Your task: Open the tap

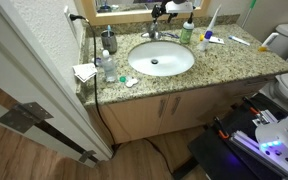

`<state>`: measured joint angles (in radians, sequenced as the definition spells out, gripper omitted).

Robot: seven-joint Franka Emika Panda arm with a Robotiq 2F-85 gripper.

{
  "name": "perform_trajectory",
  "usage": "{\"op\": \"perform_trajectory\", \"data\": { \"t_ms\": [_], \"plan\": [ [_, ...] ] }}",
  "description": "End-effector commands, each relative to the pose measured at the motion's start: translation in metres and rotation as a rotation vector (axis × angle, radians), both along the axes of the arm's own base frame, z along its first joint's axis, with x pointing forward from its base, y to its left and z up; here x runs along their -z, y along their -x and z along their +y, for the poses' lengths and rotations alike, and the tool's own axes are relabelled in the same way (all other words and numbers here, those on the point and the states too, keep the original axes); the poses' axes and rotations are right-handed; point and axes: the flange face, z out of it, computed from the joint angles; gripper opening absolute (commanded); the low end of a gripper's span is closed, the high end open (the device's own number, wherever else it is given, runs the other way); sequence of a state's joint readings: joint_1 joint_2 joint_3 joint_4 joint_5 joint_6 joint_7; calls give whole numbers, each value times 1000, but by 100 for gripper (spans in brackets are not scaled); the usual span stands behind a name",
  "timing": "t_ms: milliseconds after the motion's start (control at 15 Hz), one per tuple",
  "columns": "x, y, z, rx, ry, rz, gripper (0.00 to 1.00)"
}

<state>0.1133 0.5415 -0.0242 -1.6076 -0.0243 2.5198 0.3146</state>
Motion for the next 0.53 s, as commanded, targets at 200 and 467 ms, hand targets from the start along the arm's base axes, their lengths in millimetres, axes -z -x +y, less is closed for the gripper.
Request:
{"op": "perform_trajectory", "data": {
  "t_ms": [200,467],
  "plan": [
    [23,-21,9,-9,19,-121,100],
    [33,-29,9,1,48,-167,74]
  ]
}}
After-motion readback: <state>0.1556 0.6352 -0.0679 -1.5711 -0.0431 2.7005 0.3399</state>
